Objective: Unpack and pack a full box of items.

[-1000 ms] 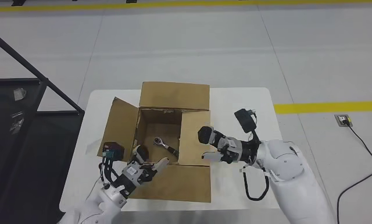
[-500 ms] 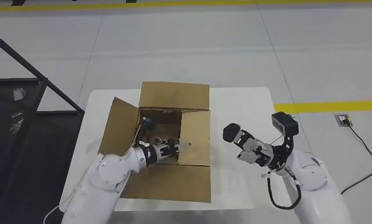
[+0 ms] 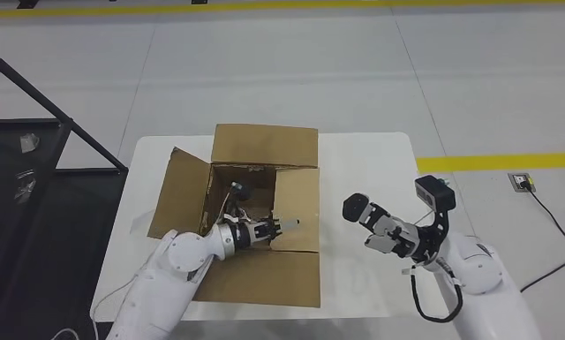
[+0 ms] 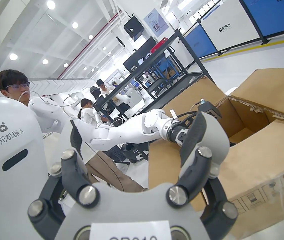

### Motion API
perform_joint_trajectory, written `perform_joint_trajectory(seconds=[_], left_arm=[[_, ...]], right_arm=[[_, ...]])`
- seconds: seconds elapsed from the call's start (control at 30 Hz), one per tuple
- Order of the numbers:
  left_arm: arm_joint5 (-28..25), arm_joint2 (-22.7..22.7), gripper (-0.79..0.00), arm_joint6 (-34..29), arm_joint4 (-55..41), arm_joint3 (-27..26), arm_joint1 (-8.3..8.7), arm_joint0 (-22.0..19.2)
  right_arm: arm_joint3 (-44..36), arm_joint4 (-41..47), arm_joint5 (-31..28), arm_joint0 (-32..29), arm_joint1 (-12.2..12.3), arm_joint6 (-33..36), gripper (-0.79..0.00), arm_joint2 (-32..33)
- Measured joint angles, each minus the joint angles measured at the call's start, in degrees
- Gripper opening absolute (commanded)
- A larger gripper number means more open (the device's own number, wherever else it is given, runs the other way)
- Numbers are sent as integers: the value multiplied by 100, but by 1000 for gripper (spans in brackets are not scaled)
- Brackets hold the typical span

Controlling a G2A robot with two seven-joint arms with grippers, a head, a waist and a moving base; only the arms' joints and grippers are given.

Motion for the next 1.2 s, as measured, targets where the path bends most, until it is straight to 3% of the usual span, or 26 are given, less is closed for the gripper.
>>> perform_joint_trajectory(seconds=[0.17, 0.3, 0.43, 0.53, 0.87, 1.0, 1.2], left_arm=[[-187, -242, 0, -197, -381, -336, 58, 147], [-158, -371, 0, -185, -453, -861, 96, 276], [70, -219, 0, 220, -213, -1266, 58, 269], [219, 95, 0, 571, -61, -1373, -26, 140], [497, 1304, 0, 1248, 248, -801, -413, -657], [596, 1616, 0, 1377, 235, -446, -561, -911], [804, 2020, 0, 1517, 319, -20, -770, -1188]], right_arm=[[-21, -75, -72, -31, 17, -176, 0, -4], [-13, -101, -276, -190, 18, -762, 0, 190], [-44, -217, -350, -453, 30, -1342, 0, 496], [-64, -421, -89, -597, 44, -1663, 0, 713], [-59, -421, -189, -675, 40, -1695, 0, 778], [-220, -801, -751, -1399, 23, -2673, 0, 1370], [-860, -1347, -743, -2191, 1, -3310, 0, 1860]])
